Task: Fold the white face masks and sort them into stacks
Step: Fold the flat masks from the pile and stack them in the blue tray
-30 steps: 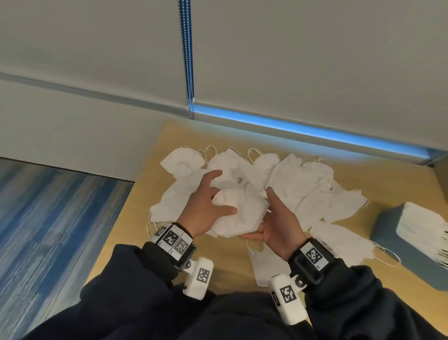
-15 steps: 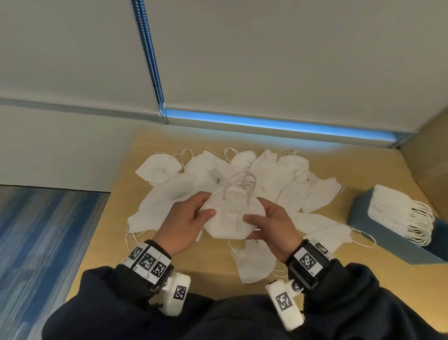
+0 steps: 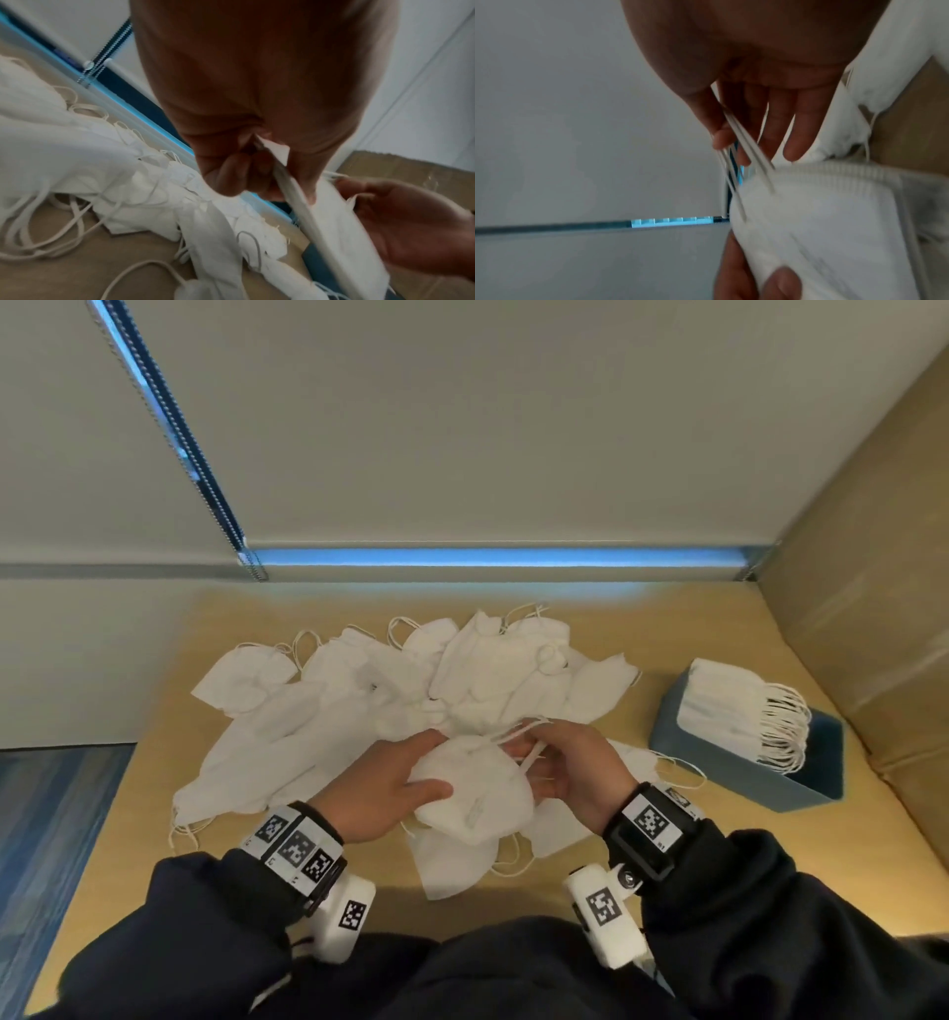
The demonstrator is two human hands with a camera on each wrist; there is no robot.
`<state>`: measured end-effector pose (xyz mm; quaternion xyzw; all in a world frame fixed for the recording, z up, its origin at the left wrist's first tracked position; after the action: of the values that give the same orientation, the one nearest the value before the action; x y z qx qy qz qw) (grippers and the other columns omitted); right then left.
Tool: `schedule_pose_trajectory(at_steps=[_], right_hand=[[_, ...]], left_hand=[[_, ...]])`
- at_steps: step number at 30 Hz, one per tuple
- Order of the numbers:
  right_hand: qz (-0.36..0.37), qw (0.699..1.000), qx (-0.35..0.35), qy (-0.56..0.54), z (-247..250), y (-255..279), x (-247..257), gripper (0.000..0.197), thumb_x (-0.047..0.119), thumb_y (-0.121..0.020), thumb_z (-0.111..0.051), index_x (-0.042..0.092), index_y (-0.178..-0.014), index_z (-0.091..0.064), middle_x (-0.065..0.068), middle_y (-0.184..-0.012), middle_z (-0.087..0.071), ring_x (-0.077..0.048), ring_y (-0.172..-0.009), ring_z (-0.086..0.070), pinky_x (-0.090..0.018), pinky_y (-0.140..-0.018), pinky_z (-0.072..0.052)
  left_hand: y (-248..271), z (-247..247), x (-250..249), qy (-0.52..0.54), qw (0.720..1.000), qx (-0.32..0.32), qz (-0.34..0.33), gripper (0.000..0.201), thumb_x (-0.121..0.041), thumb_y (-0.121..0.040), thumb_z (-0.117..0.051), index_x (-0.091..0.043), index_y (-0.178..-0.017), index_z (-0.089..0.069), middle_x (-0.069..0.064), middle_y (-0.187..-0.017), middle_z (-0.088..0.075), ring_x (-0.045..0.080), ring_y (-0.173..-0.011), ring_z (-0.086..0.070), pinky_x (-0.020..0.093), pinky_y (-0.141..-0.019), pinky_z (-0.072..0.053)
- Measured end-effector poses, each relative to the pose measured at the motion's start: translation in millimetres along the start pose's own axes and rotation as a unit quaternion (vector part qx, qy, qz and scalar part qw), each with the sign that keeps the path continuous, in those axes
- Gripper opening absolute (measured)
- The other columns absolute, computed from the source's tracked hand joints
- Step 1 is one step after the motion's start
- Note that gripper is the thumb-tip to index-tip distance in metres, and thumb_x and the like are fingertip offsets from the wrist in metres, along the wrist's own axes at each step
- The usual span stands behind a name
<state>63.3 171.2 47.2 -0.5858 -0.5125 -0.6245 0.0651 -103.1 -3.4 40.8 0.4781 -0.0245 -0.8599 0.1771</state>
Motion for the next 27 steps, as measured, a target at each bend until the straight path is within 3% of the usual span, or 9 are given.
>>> schedule_pose_trajectory(at_steps=[2, 4, 6, 9, 10, 12, 15, 22, 27], right_hand=[[-0.021, 0.998, 0.039, -0.043, 25, 3, 15, 0.033, 0.013, -0.097, -0.052, 0.007, -0.065, -0.06, -0.018, -0.083, -0.066, -0.033, -0.086, -0.065, -0.043, -0.085, -0.054], [-0.052, 0.994, 0.071, -0.069, 47, 10, 26, 0.038, 0.014, -0.098, -0.051, 0.014, -0.06, -0.048, -0.01, -0.062, -0.047, -0.027, -0.069, -0.055, -0.043, -0.085, -0.051], [-0.041, 0.996, 0.081, -0.021, 67, 14, 32, 0.037, 0.012, -0.097, -0.05, 0.016, -0.061, -0.046, -0.006, -0.059, -0.027, -0.021, -0.055, -0.04, -0.033, -0.066, -0.05], [0.01, 0.996, 0.081, 0.031, 97, 20, 41, 0.039, 0.009, -0.095, -0.052, 0.018, -0.058, -0.043, -0.004, -0.064, -0.016, -0.017, -0.052, -0.024, -0.027, -0.052, -0.031], [0.012, 0.996, 0.082, 0.033, 111, 22, 43, 0.04, 0.007, -0.095, -0.052, 0.019, -0.058, -0.042, -0.003, -0.062, -0.016, -0.017, -0.053, -0.021, -0.027, -0.052, -0.028], [0.024, 0.996, 0.083, 0.034, 144, 30, 50, 0.038, 0.004, -0.092, -0.057, 0.018, -0.06, -0.042, -0.003, -0.059, -0.016, -0.019, -0.056, -0.019, -0.027, -0.051, -0.029], [0.075, 0.995, 0.054, 0.029, 204, 47, 68, 0.029, 0.007, -0.086, -0.062, 0.01, -0.062, -0.047, -0.004, -0.053, -0.026, -0.022, -0.058, -0.028, -0.027, -0.056, -0.04], [0.191, 0.976, -0.071, 0.074, 284, 72, 100, 0.033, -0.002, -0.096, -0.055, 0.008, -0.064, -0.059, -0.012, -0.058, -0.053, -0.027, -0.063, -0.058, -0.031, -0.071, -0.052], [0.177, 0.964, -0.18, 0.083, 325, 64, 70, 0.022, 0.003, -0.095, -0.063, 0.001, -0.073, -0.062, -0.02, -0.07, -0.062, -0.027, -0.067, -0.062, -0.044, -0.082, -0.054]], left_hand=[[-5, -7, -1, -0.022, 0.999, 0.04, 0.011, 0.049, -0.039, -0.099, -0.062, -0.068, -0.127, -0.034, -0.031, -0.125, -0.058, -0.008, -0.115, -0.057, 0.017, -0.096, -0.046], [-12, -16, -10, 0.0, 0.998, 0.067, 0.012, 0.044, -0.043, -0.102, -0.056, -0.065, -0.131, -0.033, -0.034, -0.129, -0.056, -0.006, -0.121, -0.054, 0.021, -0.102, -0.044], [-22, -29, -25, 0.078, 0.992, 0.099, 0.015, 0.04, -0.039, -0.104, -0.054, -0.056, -0.138, -0.04, -0.029, -0.133, -0.059, -0.001, -0.123, -0.056, 0.025, -0.103, -0.045], [-47, -49, -50, 0.131, 0.982, 0.131, 0.029, 0.038, -0.036, -0.098, -0.059, -0.039, -0.136, -0.058, -0.006, -0.124, -0.068, 0.029, -0.106, -0.064, 0.035, -0.084, -0.053], [-57, -53, -56, 0.113, 0.985, 0.126, 0.022, 0.034, -0.035, -0.098, -0.061, -0.036, -0.131, -0.062, -0.003, -0.118, -0.07, 0.031, -0.099, -0.066, 0.036, -0.08, -0.054], [-78, -55, -68, 0.034, 0.995, 0.096, -0.017, 0.021, -0.028, -0.101, -0.061, -0.038, -0.119, -0.066, -0.014, -0.103, -0.072, 0.013, -0.081, -0.069, 0.029, -0.074, -0.055], [-110, -50, -93, -0.095, 0.992, 0.033, -0.078, 0.022, -0.027, -0.103, -0.058, -0.046, -0.114, -0.06, -0.026, -0.095, -0.07, -0.008, -0.087, -0.063, 0.019, -0.073, -0.044], [-198, -100, -190, -0.216, 0.948, -0.033, -0.23, 0.026, -0.03, -0.105, -0.049, -0.02, -0.126, -0.062, -0.001, -0.113, -0.072, 0.019, -0.097, -0.064, 0.031, -0.08, -0.044], [-253, -156, -210, -0.274, 0.932, 0.032, -0.236, 0.03, -0.026, -0.107, -0.046, -0.016, -0.133, -0.058, 0.005, -0.129, -0.066, 0.026, -0.116, -0.059, 0.038, -0.096, -0.046]])
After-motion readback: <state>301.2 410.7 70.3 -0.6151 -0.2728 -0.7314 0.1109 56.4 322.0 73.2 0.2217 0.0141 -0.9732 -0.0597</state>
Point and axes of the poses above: each hand's wrist, its own y-axis away from the middle knuckle, its own z-axis out of the back of the hand, x = y × z, the point moved 2 cm from there along -y, towards the middle knuckle
